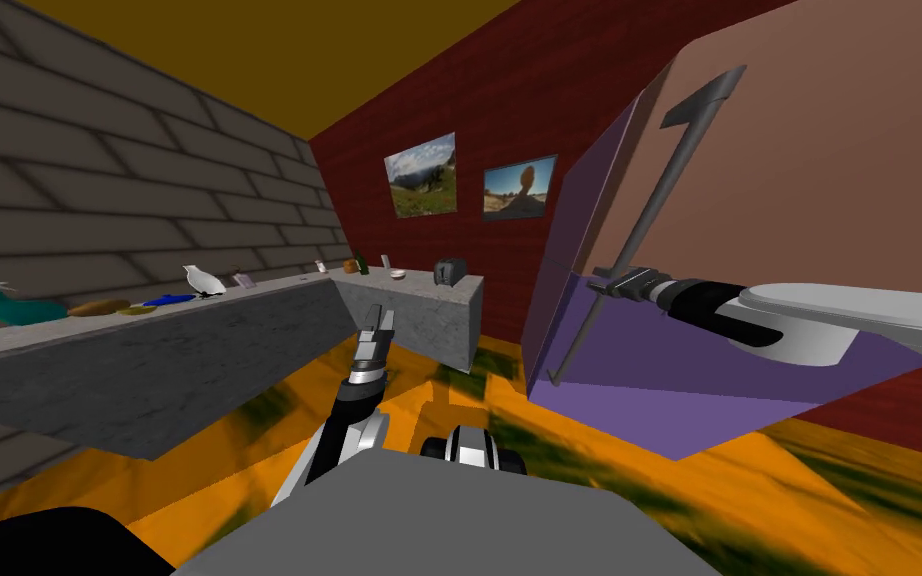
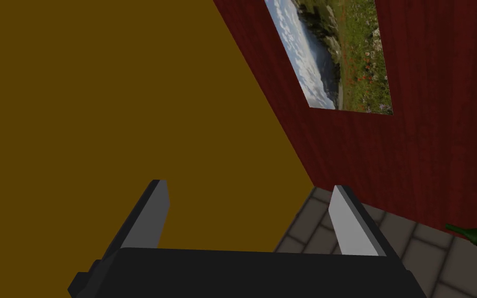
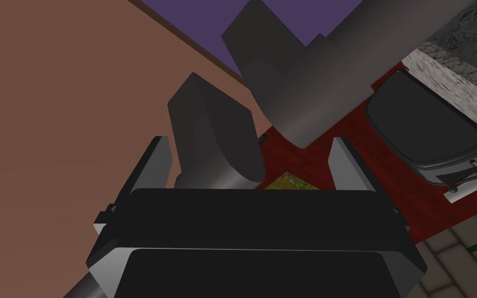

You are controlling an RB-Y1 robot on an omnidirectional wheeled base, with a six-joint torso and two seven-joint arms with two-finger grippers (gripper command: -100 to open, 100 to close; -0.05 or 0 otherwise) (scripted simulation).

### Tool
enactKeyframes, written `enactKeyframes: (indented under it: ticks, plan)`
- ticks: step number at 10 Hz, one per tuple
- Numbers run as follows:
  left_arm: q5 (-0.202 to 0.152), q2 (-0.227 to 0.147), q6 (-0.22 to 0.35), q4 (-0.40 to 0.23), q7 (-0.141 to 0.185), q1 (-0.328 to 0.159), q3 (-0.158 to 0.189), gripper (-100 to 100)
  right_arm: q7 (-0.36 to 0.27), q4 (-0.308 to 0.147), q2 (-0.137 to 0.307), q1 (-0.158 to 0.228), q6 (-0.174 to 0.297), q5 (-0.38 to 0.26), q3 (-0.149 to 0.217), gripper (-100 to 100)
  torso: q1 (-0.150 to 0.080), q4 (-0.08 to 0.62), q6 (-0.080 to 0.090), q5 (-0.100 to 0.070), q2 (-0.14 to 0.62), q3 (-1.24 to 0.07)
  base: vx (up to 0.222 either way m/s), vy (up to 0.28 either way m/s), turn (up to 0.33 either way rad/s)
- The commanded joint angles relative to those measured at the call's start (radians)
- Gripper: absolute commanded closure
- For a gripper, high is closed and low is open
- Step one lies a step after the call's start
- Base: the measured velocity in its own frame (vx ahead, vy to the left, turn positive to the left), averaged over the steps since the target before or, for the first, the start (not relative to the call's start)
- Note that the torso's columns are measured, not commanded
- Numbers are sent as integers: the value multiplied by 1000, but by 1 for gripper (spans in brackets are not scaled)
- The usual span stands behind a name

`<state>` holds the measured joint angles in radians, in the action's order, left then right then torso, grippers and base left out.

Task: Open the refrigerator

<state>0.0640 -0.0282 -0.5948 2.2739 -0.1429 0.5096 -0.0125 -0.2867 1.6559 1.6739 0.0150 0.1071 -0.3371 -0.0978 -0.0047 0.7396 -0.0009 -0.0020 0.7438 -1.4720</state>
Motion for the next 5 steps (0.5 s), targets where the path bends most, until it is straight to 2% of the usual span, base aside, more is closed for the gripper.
enactKeyframes:
  ticks: [1, 2, 3, 4, 5]
  plan:
    - [0, 0, 0, 0, 0, 0, 0, 0, 5, 5, 2, -62, 7, -2, 54, -100, 4, -1, 3, 1, -5, -3, -25, -13, -87]
    - [0, 0, 0, 0, 0, 1, 0, 0, 15, -46, 12, -74, 21, 12, 43, -100, 7, -3, 2, 3, -10, -6, -120, -18, 319]
    - [0, 0, 0, 0, 0, 0, 0, 0, 15, -59, 12, -74, 21, 12, 43, -100, 4, -4, -3, 2, -10, -8, -170, -54, 437]
    - [0, 0, 0, 0, 0, 0, 0, 0, 24, -103, 21, -85, 35, 26, 31, -100, 1, -4, -1, 1, -10, -7, -205, -108, 401]
    - [0, 0, 0, 0, 0, 0, 0, 0, 24, -124, 21, -85, 35, 26, 31, -100, -2, -2, 2, -1, -6, -4, -164, -78, 423]
